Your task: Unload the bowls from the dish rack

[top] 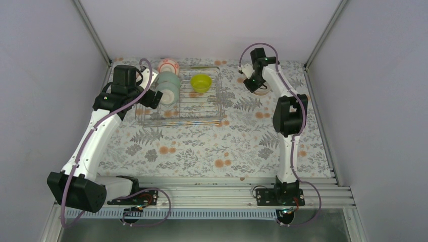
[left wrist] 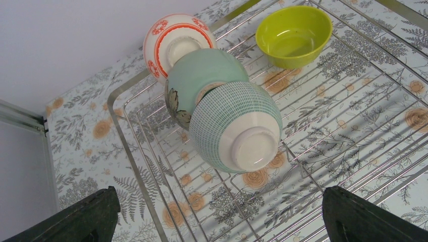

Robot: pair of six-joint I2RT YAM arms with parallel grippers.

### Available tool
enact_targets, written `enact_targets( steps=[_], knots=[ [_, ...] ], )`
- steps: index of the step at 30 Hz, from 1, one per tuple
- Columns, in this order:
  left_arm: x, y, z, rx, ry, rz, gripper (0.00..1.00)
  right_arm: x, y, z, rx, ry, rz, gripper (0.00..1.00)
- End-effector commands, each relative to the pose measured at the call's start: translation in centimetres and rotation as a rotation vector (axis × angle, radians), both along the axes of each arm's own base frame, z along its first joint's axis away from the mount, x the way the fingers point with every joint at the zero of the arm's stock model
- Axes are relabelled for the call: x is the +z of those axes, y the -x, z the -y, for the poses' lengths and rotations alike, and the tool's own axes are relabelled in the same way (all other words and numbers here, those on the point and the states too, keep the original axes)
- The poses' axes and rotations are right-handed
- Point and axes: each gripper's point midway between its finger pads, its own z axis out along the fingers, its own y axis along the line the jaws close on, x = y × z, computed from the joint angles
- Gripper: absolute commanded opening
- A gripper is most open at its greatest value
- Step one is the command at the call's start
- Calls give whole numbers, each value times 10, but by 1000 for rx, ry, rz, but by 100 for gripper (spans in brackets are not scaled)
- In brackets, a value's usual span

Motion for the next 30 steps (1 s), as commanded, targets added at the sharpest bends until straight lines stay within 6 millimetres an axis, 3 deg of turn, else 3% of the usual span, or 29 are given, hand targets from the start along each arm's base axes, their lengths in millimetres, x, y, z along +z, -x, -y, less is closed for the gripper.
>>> enact_targets(
  steps=[1,4,6,9,19,23,30],
  knots=[
    [11,3,-3,3,2,30,100,35,-9,-4,-7,-53,86,4],
    [11,2,-3,4,1,29,100,66,-6,-14,17,-79,143,11],
    [10,2,-2,2,4,27,100,81,-1,-25,46,-86,159,33],
    [9,0,0,-1,14,22,100,92,11,-53,112,-90,144,48],
    [12,0,-4,14,-2,35,100,128,47,-178,449,-108,269,55],
    [14,2,-9,32,-18,47,100,123,46,-211,496,-175,280,55],
    [9,6,-15,41,-53,47,100,74,30,-240,563,-214,271,57]
  ],
)
